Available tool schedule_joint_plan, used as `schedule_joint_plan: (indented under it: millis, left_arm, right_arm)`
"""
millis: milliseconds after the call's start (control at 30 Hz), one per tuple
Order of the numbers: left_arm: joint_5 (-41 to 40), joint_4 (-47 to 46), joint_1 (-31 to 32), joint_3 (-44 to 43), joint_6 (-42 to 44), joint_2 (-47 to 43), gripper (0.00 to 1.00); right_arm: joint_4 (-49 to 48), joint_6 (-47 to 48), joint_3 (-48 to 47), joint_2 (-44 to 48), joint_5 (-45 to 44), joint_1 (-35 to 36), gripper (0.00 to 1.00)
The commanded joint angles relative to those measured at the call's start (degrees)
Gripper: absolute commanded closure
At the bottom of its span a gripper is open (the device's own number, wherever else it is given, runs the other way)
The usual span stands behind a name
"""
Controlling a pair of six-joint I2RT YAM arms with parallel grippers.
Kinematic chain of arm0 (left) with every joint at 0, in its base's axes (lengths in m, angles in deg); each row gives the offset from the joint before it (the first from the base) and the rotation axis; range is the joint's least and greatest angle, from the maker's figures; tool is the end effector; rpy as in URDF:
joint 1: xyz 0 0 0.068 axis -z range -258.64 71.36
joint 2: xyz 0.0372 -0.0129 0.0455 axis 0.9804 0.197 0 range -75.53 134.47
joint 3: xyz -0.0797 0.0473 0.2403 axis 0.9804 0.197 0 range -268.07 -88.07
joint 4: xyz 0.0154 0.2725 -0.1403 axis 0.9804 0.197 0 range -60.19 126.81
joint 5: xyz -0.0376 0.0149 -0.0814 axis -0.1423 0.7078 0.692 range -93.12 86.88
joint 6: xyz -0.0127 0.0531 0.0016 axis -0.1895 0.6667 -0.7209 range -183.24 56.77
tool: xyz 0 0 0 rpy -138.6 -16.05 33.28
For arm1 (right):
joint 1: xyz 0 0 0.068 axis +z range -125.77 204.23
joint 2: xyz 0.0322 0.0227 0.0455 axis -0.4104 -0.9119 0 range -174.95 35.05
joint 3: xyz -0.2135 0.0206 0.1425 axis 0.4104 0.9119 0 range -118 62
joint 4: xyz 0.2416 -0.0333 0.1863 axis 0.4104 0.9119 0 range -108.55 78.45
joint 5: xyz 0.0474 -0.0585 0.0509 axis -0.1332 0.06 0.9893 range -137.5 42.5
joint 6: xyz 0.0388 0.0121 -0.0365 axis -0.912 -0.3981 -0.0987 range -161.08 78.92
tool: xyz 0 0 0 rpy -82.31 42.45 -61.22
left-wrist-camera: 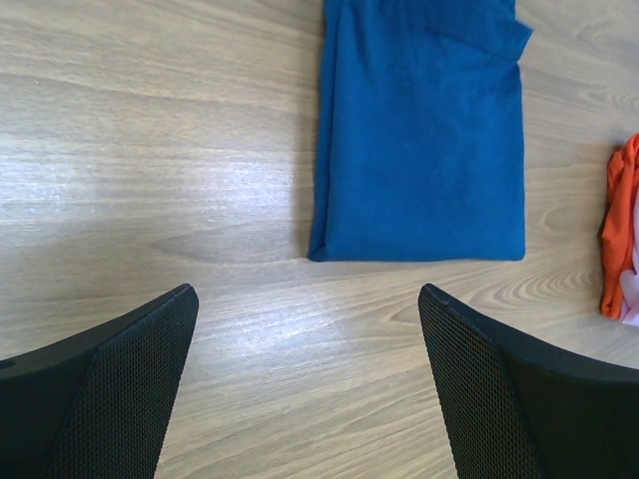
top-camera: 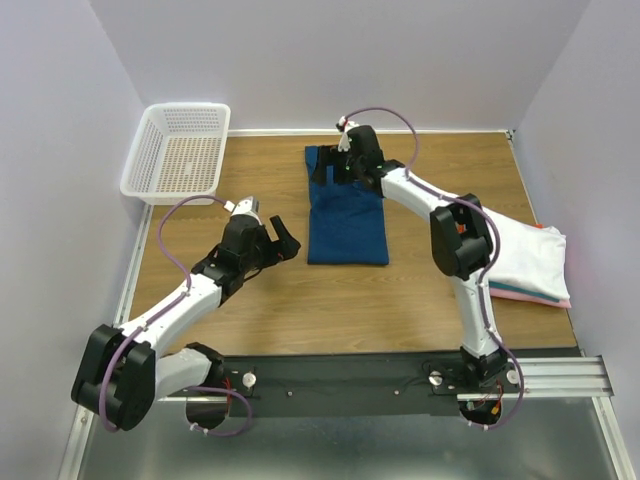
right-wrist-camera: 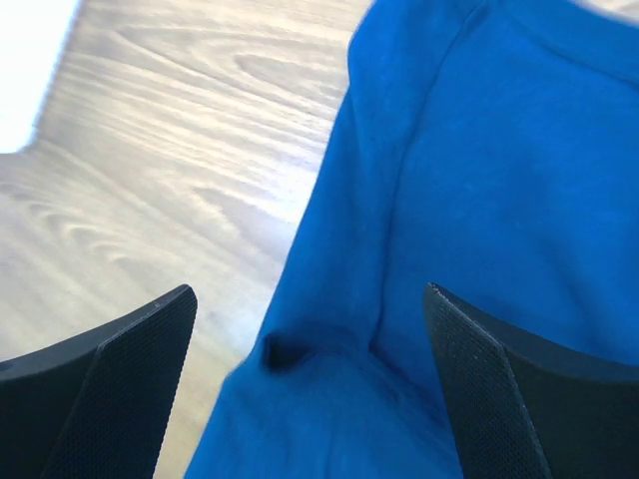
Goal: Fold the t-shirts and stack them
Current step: Fold the tshirt
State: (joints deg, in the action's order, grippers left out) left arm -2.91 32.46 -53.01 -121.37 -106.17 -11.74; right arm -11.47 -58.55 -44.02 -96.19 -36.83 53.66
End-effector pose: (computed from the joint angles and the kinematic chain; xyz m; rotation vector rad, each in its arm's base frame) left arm 0.2577 -0.1238 0.1787 -0.3336 2.2073 -0.6842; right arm 0.4907 0.2845 0.1708 -0.3414 2.1740 0.6700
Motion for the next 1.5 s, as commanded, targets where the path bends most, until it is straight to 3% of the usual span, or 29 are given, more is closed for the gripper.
schedule_joint_plan:
  millis: [0,167,300,400,733,900,1100,1333,1467]
  left_arm:
    - [2.3,-2.4,0.2,1.0,0.0,0.9,0.02]
    - [1.9,-2.4,0.2,2.0,0.2,-0.9,0.02]
    - [2.3,-2.4,0.2,2.4,0.7,-1.4,0.02]
    - [2.5,-2.4,0.2,2.5,0.6,-1.3,0.02]
    - [3.9,-2.5,0.1,3.5,0.0,-0.6,0.02]
    - [3.8,-2.4,0.2,3.8,-0.1,-0.2,0.02]
    - [4.4,-4.9,0.2,2.1,0.7,3.3,0.02]
    - [6.8,-8.6,0.2,-0.8,2.2,10.1,0.02]
    - [9.1,-10.2,0.2,-3.0,3.3,16.3,0.18]
  right_arm:
    - [-0.2,0.0,4.5,9.4,4.1,0.0,0.0]
    - [-0.7,-2.3,14.7,13.2,19.1,0.3,0.0]
    - [-0.8,-2.6,15.6,11.5,21.3,1.9,0.0]
    - [-0.8,-3.2,14.0,8.3,21.2,2.4,0.0]
    - [-0.5,-3.4,-5.0,-7.0,17.0,2.4,0.0]
    - [-0.3,-2.7,-6.7,-6.1,18.1,2.4,0.0]
    - [-0.4,-2.2,2.1,8.0,10.5,2.4,0.0]
    - [-0.4,-6.8,29.2,32.4,-13.0,1.9,0.0]
    - [-0.3,-11.3,43.7,43.7,-20.7,0.7,0.0]
